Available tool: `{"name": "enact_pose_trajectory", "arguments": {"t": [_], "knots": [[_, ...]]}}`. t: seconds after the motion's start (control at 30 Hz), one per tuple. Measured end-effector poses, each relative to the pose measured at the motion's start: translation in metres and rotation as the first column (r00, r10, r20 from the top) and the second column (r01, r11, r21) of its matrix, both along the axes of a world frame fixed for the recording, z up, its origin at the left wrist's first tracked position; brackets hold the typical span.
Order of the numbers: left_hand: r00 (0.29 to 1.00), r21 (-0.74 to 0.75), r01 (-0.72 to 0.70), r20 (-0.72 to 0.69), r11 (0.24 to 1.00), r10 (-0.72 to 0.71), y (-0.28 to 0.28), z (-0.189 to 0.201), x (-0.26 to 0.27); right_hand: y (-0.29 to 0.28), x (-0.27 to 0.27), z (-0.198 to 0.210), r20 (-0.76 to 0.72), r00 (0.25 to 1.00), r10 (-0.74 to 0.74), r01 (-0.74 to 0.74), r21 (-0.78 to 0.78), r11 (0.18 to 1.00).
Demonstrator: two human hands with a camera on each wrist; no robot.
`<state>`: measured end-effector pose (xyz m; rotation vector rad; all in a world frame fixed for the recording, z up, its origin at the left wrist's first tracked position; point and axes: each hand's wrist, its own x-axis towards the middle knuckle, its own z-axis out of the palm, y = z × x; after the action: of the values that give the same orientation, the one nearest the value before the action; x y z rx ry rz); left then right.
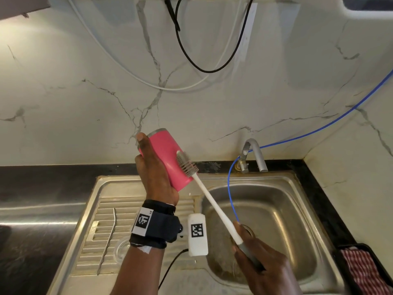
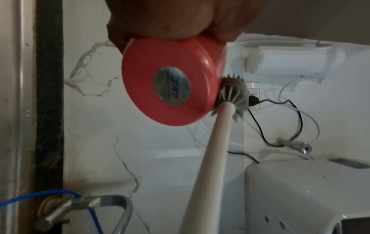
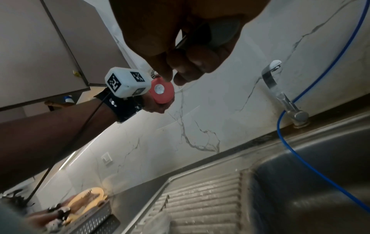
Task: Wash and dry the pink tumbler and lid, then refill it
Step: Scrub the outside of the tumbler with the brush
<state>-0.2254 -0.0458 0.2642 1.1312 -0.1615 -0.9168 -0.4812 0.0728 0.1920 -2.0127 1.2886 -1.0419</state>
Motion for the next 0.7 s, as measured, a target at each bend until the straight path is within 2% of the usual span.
{"name": "enact_pose_trajectory", "arguments": {"t": [0.1, 0.27, 0.43, 0.57, 0.7], "knots": [[1.000, 0.002, -0.002, 0.018, 1.000, 0.002, 0.002, -0.001, 0.007, 0.008, -0.006, 0.001, -0.021, 1.000, -0.005, 0.006, 0.053, 0.999], [0.987, 0.034, 0.160, 0.006, 0.986, -0.160, 0.003, -0.004, -0.011, -0.006, 0.005, 0.008, -0.009, 1.000, -0.017, 0.017, 0.000, 1.000], [0.991, 0.013, 0.136, 0.001, 0.991, -0.136, -0.002, -0.004, -0.002, 0.005, -0.006, 0.004, 0.000, 1.000, -0.007, 0.007, 0.014, 1.000], [0.988, -0.006, 0.145, 0.050, 0.989, -0.144, 0.001, -0.002, 0.007, 0.014, -0.018, 0.001, -0.108, 0.992, 0.071, -0.067, 0.039, 0.997], [0.977, 0.002, 0.211, 0.020, 0.977, -0.211, 0.002, -0.004, -0.007, -0.004, 0.002, 0.008, -0.105, 0.995, 0.002, -0.005, -0.021, 1.000]]}}
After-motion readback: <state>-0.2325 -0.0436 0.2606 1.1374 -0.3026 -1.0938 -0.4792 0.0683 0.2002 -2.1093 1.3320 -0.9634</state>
